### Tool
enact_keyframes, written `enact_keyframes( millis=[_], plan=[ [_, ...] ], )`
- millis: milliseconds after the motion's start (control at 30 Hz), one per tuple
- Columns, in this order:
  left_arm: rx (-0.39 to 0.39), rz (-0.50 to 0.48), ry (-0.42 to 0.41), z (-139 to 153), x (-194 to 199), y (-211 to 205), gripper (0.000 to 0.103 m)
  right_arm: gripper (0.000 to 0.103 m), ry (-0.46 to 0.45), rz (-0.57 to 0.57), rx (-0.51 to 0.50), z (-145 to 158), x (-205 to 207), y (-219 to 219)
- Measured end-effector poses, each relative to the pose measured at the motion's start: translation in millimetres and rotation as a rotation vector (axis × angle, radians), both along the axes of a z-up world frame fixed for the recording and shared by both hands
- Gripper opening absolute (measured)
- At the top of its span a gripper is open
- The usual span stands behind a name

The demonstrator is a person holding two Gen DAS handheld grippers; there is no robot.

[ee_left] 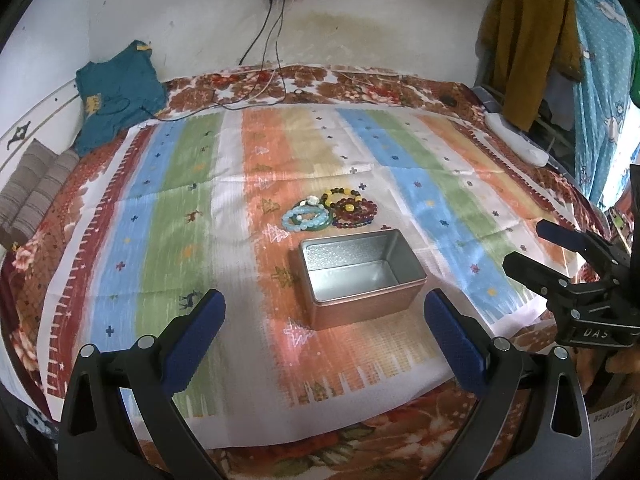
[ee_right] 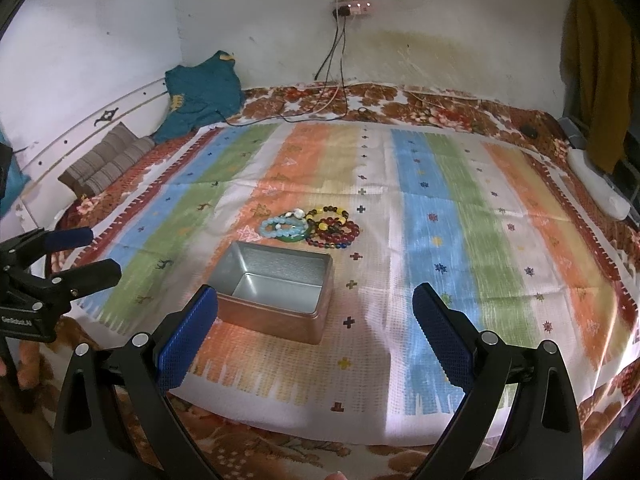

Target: Organize jewelry

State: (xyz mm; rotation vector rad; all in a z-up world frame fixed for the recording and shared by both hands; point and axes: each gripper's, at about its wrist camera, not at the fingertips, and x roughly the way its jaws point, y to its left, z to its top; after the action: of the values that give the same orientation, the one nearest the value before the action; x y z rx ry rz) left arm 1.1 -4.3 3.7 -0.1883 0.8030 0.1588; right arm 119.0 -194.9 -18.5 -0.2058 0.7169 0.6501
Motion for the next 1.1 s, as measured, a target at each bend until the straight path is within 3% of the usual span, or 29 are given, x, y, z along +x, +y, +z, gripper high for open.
enact_keyframes(
  millis=[867, 1100],
  plan=[
    [-0.067, 0.047, 0.037, -9, 11, 18, 0.097, 0.099, 0.021, -0.01, -0.013, -4, 9, 7],
    [-0.03, 0.085, 0.065, -8, 28, 28, 0.097, 0.099, 0.028, -0.022, -0.023, -5, 26, 12]
  ],
)
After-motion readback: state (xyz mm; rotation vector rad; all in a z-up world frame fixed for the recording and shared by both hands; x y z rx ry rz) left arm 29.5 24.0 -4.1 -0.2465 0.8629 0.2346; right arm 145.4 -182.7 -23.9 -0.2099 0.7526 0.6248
